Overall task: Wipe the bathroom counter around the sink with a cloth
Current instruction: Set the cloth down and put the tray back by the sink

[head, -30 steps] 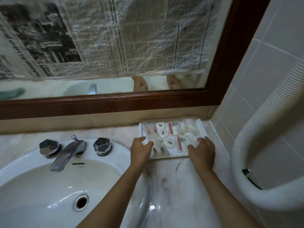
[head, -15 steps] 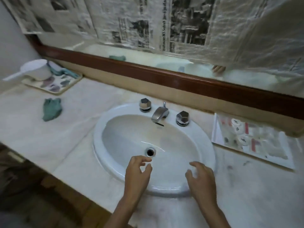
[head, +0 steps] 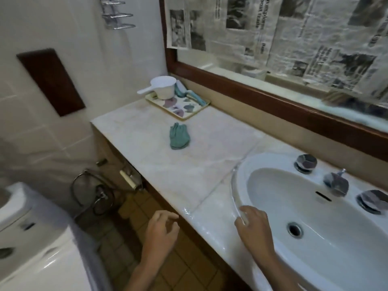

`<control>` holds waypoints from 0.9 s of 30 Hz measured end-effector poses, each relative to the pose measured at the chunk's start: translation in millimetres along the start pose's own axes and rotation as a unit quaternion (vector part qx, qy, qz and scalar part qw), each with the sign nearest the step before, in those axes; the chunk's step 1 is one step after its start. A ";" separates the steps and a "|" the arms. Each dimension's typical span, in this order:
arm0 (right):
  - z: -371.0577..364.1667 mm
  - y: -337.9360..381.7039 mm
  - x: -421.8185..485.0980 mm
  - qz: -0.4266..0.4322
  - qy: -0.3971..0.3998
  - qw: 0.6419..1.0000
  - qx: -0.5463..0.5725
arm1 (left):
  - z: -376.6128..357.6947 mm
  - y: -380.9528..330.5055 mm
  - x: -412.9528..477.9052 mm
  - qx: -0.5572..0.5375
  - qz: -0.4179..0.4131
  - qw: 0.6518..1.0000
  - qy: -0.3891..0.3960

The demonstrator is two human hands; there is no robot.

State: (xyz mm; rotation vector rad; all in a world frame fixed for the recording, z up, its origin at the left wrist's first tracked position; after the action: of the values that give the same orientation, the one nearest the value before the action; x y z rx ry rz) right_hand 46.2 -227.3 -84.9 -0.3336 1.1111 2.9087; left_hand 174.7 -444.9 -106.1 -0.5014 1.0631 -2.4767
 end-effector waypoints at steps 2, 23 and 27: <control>-22.9 29.1 16.2 -0.003 0.007 1.000 -0.002 | 19.7 18.1 26.9 0.005 0.003 1.000 -0.014; -185.3 259.0 290.8 -0.153 0.035 0.986 0.057 | 49.1 167.9 328.6 0.183 -0.052 0.975 0.111; -203.7 280.9 304.1 -0.190 0.074 0.978 -0.040 | 45.2 182.2 342.7 0.206 -0.086 0.966 0.131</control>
State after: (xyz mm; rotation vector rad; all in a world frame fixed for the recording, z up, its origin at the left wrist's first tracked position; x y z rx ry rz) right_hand -235.3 -592.1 -109.1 -0.6899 0.8321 2.6239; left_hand -58.5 -754.5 -155.5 -0.1446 0.5765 -2.8747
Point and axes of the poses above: each hand's wrist, its own x-axis towards the middle knuckle, its own z-axis out of the back of the hand, y = z × x, the point moved 2 cm from there along x, towards the middle knuckle, and after that the axes turned 15 degrees about -z, right-handed, at the moved point
